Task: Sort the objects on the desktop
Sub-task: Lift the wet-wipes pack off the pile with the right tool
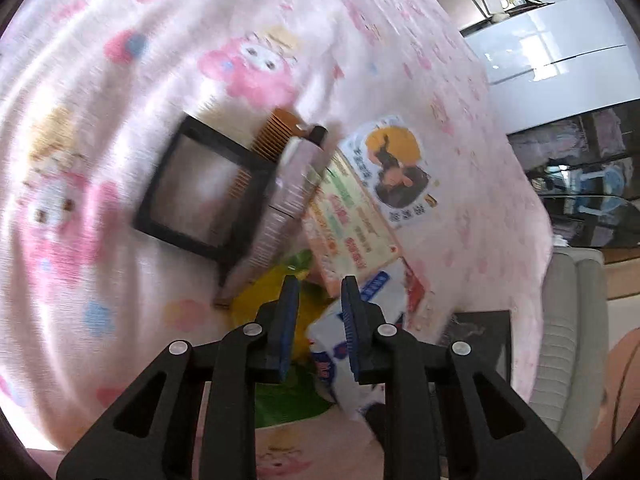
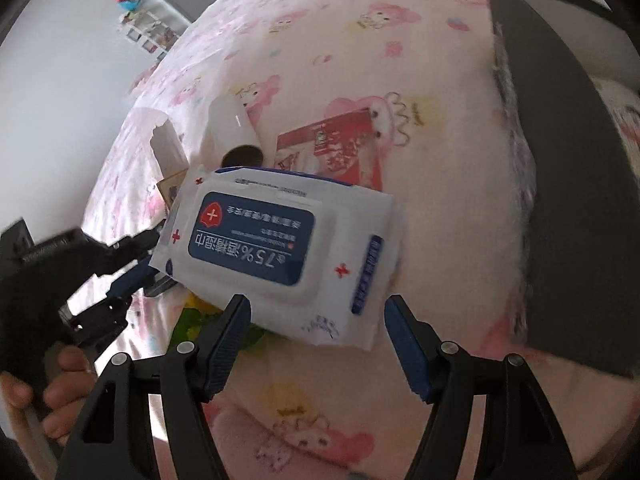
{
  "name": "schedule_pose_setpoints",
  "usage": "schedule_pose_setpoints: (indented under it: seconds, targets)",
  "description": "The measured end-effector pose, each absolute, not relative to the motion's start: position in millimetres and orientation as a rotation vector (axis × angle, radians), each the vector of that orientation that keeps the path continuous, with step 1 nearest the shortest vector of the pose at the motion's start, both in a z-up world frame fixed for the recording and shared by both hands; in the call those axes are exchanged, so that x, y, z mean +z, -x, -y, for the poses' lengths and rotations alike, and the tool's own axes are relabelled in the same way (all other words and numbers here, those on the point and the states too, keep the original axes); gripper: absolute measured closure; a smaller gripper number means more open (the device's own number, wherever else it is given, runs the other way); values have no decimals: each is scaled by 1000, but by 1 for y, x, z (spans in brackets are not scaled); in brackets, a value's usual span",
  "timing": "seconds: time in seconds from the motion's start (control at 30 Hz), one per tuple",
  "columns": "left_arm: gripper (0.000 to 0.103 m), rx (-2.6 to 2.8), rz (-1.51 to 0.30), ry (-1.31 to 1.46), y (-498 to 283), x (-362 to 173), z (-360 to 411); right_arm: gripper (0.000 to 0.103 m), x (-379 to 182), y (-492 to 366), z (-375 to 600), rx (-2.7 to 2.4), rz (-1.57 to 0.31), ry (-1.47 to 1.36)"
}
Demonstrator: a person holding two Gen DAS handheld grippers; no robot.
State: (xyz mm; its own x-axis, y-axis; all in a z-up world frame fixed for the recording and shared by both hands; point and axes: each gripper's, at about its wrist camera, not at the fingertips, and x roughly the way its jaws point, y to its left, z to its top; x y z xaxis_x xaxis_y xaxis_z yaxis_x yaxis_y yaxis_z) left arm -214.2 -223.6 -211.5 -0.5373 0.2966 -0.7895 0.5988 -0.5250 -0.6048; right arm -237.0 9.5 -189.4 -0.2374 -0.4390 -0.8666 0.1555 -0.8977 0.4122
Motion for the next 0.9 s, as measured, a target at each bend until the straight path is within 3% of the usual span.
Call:
schedule_pose_setpoints:
  seconds: [0.43, 0.57, 0.73, 0.9]
  targets:
    - [83, -2175, -1333, -1582, 202, -214, 203, 35, -210, 246, -16, -2084, 333, -1724]
    - [83, -2129, -1532, -1510, 179, -216, 214, 35, -212, 231, -24, -2030, 346, -1733]
    - [83, -2173, -1371, -1452, 194, -196, 221, 35, -205, 223, -40, -2100, 360, -1683]
    - [83, -2260, -1272, -1611, 231, -202, 201, 35, -208, 241, -35, -2084, 474, -1657]
